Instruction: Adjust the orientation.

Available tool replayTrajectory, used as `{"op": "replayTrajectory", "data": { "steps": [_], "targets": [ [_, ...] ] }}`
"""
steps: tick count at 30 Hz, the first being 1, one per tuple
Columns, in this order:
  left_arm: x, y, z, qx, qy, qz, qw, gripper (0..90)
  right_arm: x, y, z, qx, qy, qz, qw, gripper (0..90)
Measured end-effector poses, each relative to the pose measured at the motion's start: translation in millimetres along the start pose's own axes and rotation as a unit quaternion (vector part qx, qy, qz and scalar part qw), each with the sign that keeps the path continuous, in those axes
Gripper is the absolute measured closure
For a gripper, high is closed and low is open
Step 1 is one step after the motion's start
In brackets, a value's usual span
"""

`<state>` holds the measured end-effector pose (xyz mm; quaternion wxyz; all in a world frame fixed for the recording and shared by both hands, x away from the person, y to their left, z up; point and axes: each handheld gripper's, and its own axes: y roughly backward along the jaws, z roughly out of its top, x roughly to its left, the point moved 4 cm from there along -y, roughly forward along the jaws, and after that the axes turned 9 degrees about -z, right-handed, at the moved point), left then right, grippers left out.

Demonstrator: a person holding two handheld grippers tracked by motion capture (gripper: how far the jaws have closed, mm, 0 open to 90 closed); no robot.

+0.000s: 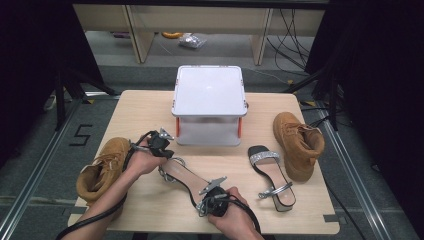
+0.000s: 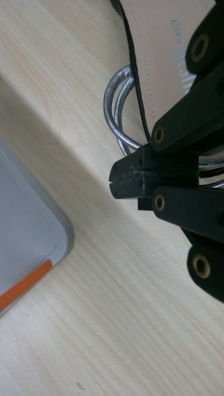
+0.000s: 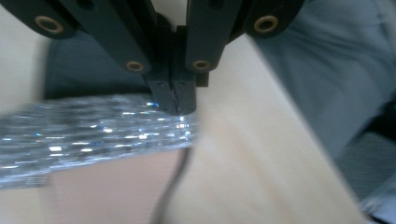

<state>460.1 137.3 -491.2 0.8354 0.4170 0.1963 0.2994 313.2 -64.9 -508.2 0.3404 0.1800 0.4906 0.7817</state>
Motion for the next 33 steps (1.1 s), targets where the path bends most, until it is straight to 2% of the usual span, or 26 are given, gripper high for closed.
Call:
{"op": "replayTrajectory", "data": {
  "steps": [1, 2, 3, 4, 5, 7, 10, 12, 15, 16, 17, 20, 21, 22, 23, 24, 25, 26, 27, 28, 29, 30, 33],
  "targets": [
    [-0.2, 0.3, -1.1, 0.001, 0.001, -0.002, 1.0000, 89.8, -2.4, 1.5, -1.1, 0.011, -0.008, -0.004, 0.9999, 90.0],
    [-0.1, 0.3, -1.5, -0.001, 0.001, -0.001, 1.0000, 89.8, -1.8, 3.7, -1.8, 0.011, -0.014, 0.024, 0.9996, 90.0],
    [0.0, 0.3, -1.7, -0.003, 0.003, -0.002, 1.0000, 89.8, -1.8, 3.7, -1.8, 0.011, -0.014, 0.024, 0.9996, 90.0],
    [0.2, 0.3, -1.8, -0.003, 0.003, -0.003, 1.0000, 89.8, -0.9, 4.5, -2.3, 0.011, -0.004, 0.017, 0.9998, 90.0],
    [0.5, 0.1, -1.7, -0.002, 0.004, -0.004, 1.0000, 89.8, 1.9, 5.0, -2.7, 0.011, 0.005, 0.023, 0.9997, 90.0],
    [0.7, -0.5, -1.9, -0.001, 0.004, -0.003, 1.0000, 89.8, 12.3, 5.5, -2.8, 0.013, 0.001, 0.072, 0.9973, 90.0],
    [0.8, -0.8, -2.2, -0.002, 0.004, -0.003, 1.0000, 89.8, 18.6, 4.8, -3.1, 0.014, 0.011, 0.062, 0.9979, 90.0],
    [0.7, -0.9, -2.4, -0.003, 0.005, -0.002, 1.0000, 89.8, 21.3, 1.7, -3.2, 0.016, 0.018, 0.071, 0.9972, 90.0],
    [0.6, -0.4, -3.0, -0.002, 0.002, -0.002, 1.0000, 89.8, 17.1, -7.7, -4.6, 0.022, 0.031, 0.049, 0.9981, 90.0],
    [0.4, -0.2, -3.5, 0.000, 0.001, -0.002, 1.0000, 89.8, 13.8, -10.1, -5.7, 0.027, 0.027, 0.038, 0.9985, 90.0],
    [0.2, 0.1, -5.3, 0.004, 0.002, -0.004, 1.0000, 89.8, 13.7, -10.9, -6.3, 0.029, 0.020, 0.044, 0.9984, 90.0],
    [0.2, 0.9, -7.4, 0.004, 0.006, -0.007, 0.9999, 89.8, 13.8, -10.5, -6.8, 0.033, 0.019, 0.037, 0.9986, 90.0],
    [-0.3, 3.0, -9.9, 0.008, 0.005, -0.006, 0.9999, 89.8, 11.8, -9.5, -7.0, 0.038, 0.011, 0.022, 0.9990, 90.0],
    [-0.3, 3.0, -9.9, 0.008, 0.005, -0.006, 0.9999, 89.8, 11.8, -9.5, -7.0, 0.038, 0.011, 0.022, 0.9990, 90.0],
    [-1.3, 5.4, -12.7, 0.015, -0.002, -0.006, 0.9999, 89.8, 3.3, -10.4, -6.9, 0.034, 0.016, -0.003, 0.9993, 90.0],
    [-1.3, 5.4, -12.7, 0.015, -0.002, -0.006, 0.9999, 89.8, 3.3, -10.4, -6.9, 0.034, 0.016, -0.003, 0.9993, 90.0],
    [-2.4, 6.1, -14.1, 0.014, -0.002, -0.006, 0.9999, 89.8, 0.2, -9.5, -7.4, 0.038, 0.004, -0.012, 0.9992, 90.0],
    [-5.2, 8.5, -17.4, 0.021, -0.005, -0.009, 0.9997, 89.8, -10.9, -8.4, -6.6, 0.034, -0.010, -0.025, 0.9991, 90.0],
    [-5.2, 8.5, -17.4, 0.021, -0.005, -0.009, 0.9997, 89.8, -10.9, -8.4, -6.6, 0.034, -0.010, -0.025, 0.9991, 90.0],
    [-7.0, 9.5, -19.3, 0.023, -0.005, -0.007, 0.9997, 89.8, -14.4, -8.6, -6.0, 0.034, -0.016, -0.028, 0.9989, 90.0],
    [-10.3, 11.5, -21.8, 0.026, -0.005, -0.011, 0.9996, 89.8, -24.6, -8.9, -4.6, 0.036, -0.017, -0.041, 0.9984, 90.0],
    [-10.3, 11.5, -21.8, 0.026, -0.005, -0.011, 0.9996, 89.8, -24.6, -8.9, -4.6, 0.036, -0.017, -0.041, 0.9984, 90.0],
    [-15.2, 14.3, -27.0, 0.029, -0.005, -0.015, 0.9995, 89.8, -38.3, -9.9, 0.0, 0.038, -0.042, -0.055, 0.9969, 90.0]
  ]
}}
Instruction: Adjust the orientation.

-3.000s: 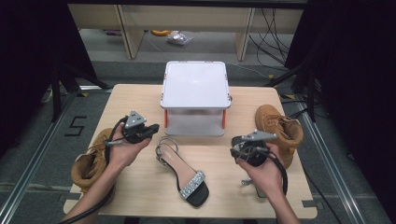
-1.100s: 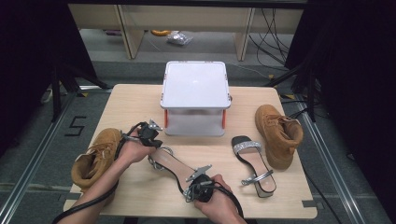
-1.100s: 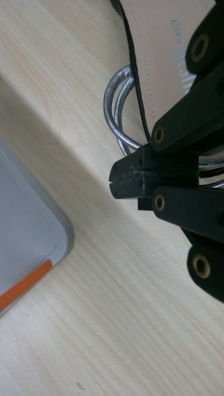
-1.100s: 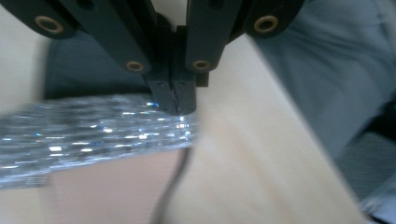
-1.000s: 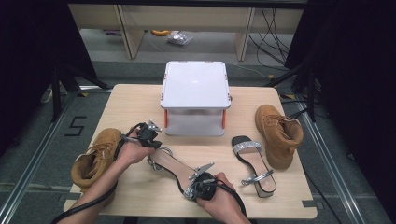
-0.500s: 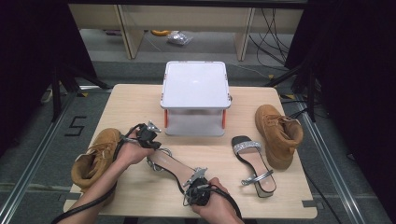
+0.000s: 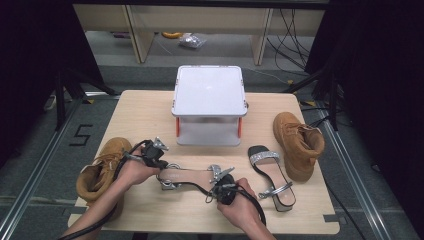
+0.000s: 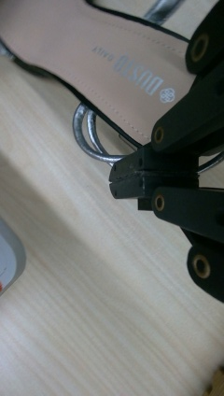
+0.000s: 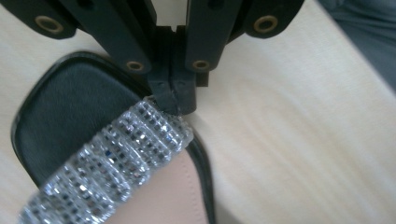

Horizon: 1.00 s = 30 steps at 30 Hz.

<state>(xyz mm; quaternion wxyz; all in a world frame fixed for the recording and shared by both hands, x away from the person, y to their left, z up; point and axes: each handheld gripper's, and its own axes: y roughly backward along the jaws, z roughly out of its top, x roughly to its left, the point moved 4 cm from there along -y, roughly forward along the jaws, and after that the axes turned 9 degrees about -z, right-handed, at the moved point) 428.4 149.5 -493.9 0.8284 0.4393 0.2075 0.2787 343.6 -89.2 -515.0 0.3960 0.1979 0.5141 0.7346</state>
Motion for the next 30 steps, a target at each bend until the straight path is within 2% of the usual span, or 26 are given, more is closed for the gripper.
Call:
{"op": "replayTrajectory", "data": {
  "steps": [2, 3, 9, 11, 12, 13, 14, 15, 16, 18, 21, 22, 23, 24, 26, 27, 29, 30],
  "targets": [
    [-3.1, 1.8, -3.7, 0.003, 0.002, -0.009, 1.0000, 89.8, -3.7, -1.0, 1.5, -0.002, -0.003, -0.001, 1.0000, 90.0],
    [-7.0, 3.4, -7.8, 0.000, 0.006, -0.016, 0.9999, 89.8, -10.0, -2.2, 4.1, 0.000, -0.016, -0.006, 0.9999, 90.0],
    [-21.2, 6.6, -16.7, 0.000, 0.005, -0.039, 0.9992, 89.8, -23.1, -5.8, 8.8, 0.000, -0.026, -0.017, 0.9995, 90.0],
    [-27.3, 7.8, -19.8, 0.004, 0.004, -0.057, 0.9984, 89.8, -29.0, -7.5, 11.0, -0.001, -0.034, -0.023, 0.9991, 90.0],
    [-34.4, 8.5, -22.9, 0.008, 0.002, -0.080, 0.9968, 89.8, -35.0, -9.9, 13.4, -0.003, -0.040, -0.031, 0.9987, 90.0],
    [-34.4, 8.5, -22.9, 0.008, 0.002, -0.080, 0.9968, 89.8, -35.0, -9.9, 13.4, -0.003, -0.040, -0.031, 0.9987, 90.0],
    [-41.2, 8.8, -26.2, 0.016, -0.004, -0.100, 0.9948, 89.8, -40.5, -12.2, 15.8, -0.006, -0.046, -0.035, 0.9983, 90.0],
    [-41.2, 8.8, -26.2, 0.016, -0.004, -0.100, 0.9948, 89.7, -40.5, -12.2, 15.8, -0.006, -0.046, -0.035, 0.9983, 90.0],
    [-45.8, 7.2, -27.5, 0.014, -0.001, -0.111, 0.9937, 89.7, -43.0, -13.2, 17.3, -0.008, -0.048, -0.038, 0.9981, 90.0],
    [-52.8, 5.4, -30.1, 0.020, -0.010, -0.128, 0.9916, 89.7, -47.2, -14.8, 20.0, -0.007, -0.057, -0.040, 0.9975, 90.0],
    [-67.4, 1.4, -31.1, 0.009, -0.005, -0.157, 0.9876, 89.7, -54.2, -18.8, 23.6, -0.014, -0.067, -0.046, 0.9966, 90.0],
    [-69.6, 0.3, -31.3, 0.010, -0.013, -0.163, 0.9865, 89.7, -56.1, -20.4, 24.3, -0.015, -0.072, -0.046, 0.9963, 90.0],
    [-74.7, -2.6, -31.1, 0.002, -0.005, -0.171, 0.9853, 89.7, -57.8, -21.0, 24.7, -0.019, -0.071, -0.047, 0.9961, 90.0],
    [-74.9, -4.1, -31.2, 0.002, -0.010, -0.169, 0.9856, 89.6, -58.8, -19.7, 24.3, -0.018, -0.078, -0.044, 0.9958, 90.0],
    [-69.3, -4.6, -31.2, 0.009, -0.023, -0.146, 0.9890, 89.5, -60.2, -15.7, 22.9, -0.022, -0.084, -0.044, 0.9953, 90.0],
    [-60.3, -2.4, -29.6, 0.002, -0.017, -0.136, 0.9906, 89.4, -61.2, -8.1, 19.7, -0.025, -0.093, -0.044, 0.9943, 90.0],
    [-56.8, -2.6, -28.1, -0.007, -0.011, -0.129, 0.9915, 89.4, -61.9, -3.7, 18.1, -0.030, -0.094, -0.045, 0.9942, 90.0],
    [-53.8, -6.6, -25.8, -0.011, -0.003, -0.121, 0.9926, 89.4, -58.9, 2.0, 15.2, -0.034, -0.092, -0.033, 0.9947, 90.0]
  ]
}}
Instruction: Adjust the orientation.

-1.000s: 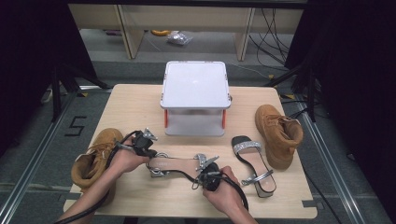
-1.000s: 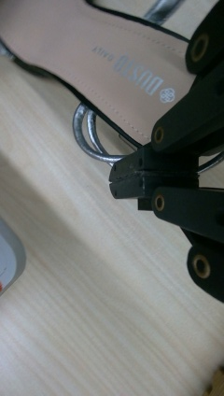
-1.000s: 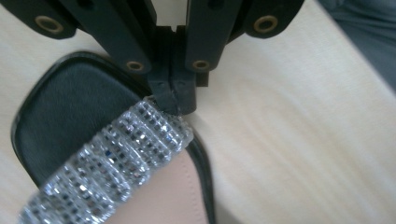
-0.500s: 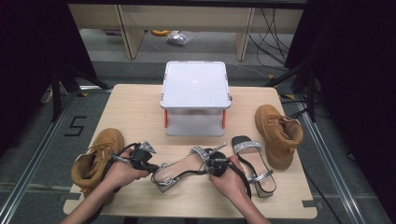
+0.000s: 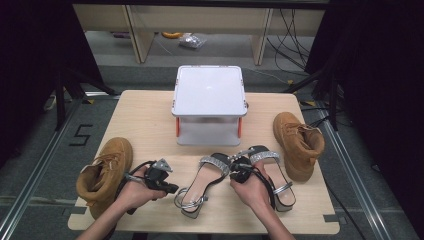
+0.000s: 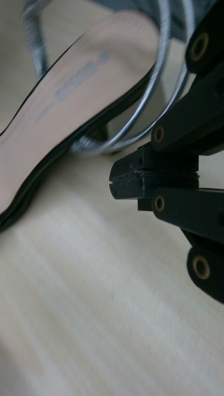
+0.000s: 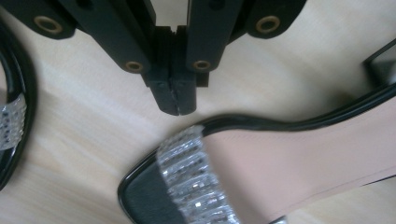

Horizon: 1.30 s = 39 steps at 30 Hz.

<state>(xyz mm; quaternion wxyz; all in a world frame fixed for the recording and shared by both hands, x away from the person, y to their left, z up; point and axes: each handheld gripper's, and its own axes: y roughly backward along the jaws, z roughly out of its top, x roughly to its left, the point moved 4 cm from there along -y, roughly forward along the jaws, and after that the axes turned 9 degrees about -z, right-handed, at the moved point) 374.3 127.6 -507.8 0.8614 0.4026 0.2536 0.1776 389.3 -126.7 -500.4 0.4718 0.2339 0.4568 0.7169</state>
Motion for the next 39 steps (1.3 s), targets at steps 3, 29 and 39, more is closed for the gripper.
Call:
{"op": "replayTrajectory", "data": {
  "steps": [3, 29, 39],
  "targets": [
    [-2.8, -12.7, 2.0, 0.003, 0.000, -0.011, 0.9999, 89.5, 15.8, 2.7, -4.6, 0.010, 0.012, 0.039, 0.9991, 90.0],
    [-50.1, -63.1, 27.1, 0.005, -0.039, -0.060, 0.9974, 88.7, 30.4, -7.8, -2.4, 0.016, 0.033, 0.066, 0.9971, 89.5],
    [-30.9, -34.2, 25.8, -0.059, -0.028, -0.026, 0.9975, 82.6, 18.0, -2.3, -4.9, 0.009, -0.002, 0.063, 0.9980, 69.5]
  ]
}}
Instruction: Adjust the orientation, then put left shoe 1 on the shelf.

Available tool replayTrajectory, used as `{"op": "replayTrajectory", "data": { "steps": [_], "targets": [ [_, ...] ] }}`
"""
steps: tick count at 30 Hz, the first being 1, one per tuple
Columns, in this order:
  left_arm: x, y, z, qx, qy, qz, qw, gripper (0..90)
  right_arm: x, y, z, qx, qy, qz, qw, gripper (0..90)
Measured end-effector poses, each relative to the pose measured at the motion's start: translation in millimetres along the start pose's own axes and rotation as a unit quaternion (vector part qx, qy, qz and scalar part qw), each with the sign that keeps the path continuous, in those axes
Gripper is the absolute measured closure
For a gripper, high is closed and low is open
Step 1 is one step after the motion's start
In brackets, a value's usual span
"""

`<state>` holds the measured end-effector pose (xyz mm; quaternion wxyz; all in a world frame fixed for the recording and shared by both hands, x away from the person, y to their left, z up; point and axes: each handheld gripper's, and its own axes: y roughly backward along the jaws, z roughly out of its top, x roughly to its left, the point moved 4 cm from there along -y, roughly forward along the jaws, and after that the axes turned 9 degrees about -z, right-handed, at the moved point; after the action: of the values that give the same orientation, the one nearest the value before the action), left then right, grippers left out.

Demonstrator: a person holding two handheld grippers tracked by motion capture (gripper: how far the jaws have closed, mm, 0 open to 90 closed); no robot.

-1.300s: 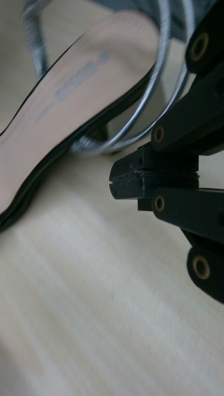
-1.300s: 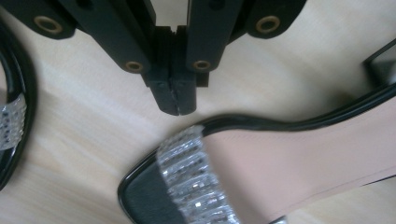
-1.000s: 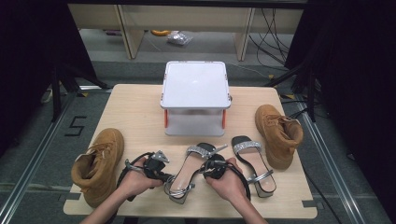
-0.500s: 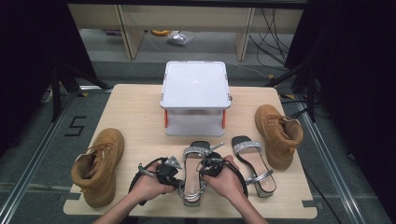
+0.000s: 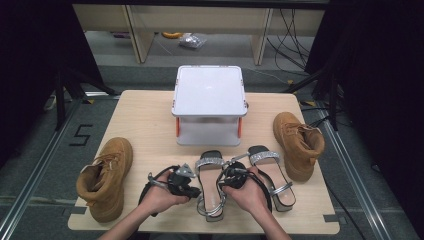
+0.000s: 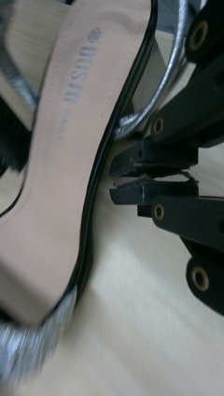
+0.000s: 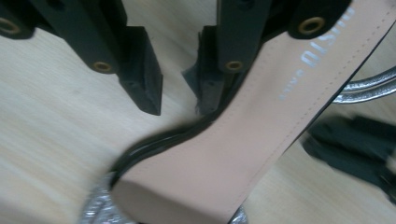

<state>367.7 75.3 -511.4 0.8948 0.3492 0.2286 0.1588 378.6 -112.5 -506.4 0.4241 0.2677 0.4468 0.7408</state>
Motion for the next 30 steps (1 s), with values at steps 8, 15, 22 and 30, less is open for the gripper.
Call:
{"op": "replayTrajectory", "data": {
  "steps": [8, 15, 22, 30],
  "targets": [
    [21.2, 36.3, 11.0, -0.097, -0.003, 0.053, 0.9939, 67.5, -7.0, 7.3, -1.4, -0.008, -0.033, 0.008, 0.9994, 60.7],
    [23.6, 48.5, 16.9, -0.119, -0.003, 0.068, 0.9905, 61.9, -2.8, 6.3, -6.7, -0.007, -0.050, 0.016, 0.9986, 55.5],
    [29.5, 60.5, 29.3, -0.154, 0.006, 0.076, 0.9851, 62.3, -3.2, 9.2, 0.2, -0.015, -0.048, 0.016, 0.9986, 53.6],
    [38.6, 77.4, 51.7, -0.180, 0.006, 0.093, 0.9792, 63.7, -4.3, 10.7, 3.9, -0.012, -0.059, 0.020, 0.9980, 50.8]
  ]
}}
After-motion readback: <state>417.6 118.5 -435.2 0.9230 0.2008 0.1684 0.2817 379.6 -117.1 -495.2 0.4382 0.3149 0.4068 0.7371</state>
